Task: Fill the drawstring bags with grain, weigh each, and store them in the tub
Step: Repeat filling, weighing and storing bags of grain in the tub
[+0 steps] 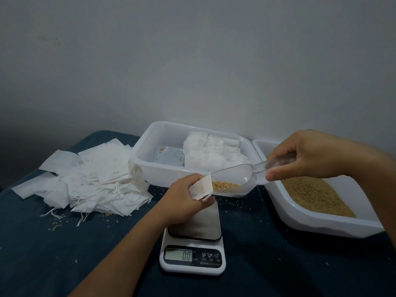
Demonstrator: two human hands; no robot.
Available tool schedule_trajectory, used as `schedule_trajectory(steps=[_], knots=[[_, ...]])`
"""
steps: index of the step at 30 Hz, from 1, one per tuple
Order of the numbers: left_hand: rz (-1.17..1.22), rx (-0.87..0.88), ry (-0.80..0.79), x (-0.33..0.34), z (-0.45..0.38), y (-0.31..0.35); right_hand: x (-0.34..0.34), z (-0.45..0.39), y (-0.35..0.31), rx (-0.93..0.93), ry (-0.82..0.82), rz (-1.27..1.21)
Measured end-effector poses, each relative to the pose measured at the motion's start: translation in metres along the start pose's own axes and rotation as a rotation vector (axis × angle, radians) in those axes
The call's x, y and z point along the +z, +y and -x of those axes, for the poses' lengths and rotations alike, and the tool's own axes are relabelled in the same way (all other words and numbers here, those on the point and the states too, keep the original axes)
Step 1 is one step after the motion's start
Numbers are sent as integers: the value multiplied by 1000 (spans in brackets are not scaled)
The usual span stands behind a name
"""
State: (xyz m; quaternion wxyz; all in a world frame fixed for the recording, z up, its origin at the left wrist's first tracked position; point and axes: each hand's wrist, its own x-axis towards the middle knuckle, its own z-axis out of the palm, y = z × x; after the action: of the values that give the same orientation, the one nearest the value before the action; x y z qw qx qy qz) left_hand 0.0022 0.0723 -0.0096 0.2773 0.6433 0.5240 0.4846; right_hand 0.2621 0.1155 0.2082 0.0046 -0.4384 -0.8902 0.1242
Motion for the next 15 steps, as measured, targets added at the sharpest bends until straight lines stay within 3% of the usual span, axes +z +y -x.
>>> schedule_trajectory(steps=[15], knots=[[4, -1, 5, -1, 0, 1, -1, 7, 4, 14, 38, -3]])
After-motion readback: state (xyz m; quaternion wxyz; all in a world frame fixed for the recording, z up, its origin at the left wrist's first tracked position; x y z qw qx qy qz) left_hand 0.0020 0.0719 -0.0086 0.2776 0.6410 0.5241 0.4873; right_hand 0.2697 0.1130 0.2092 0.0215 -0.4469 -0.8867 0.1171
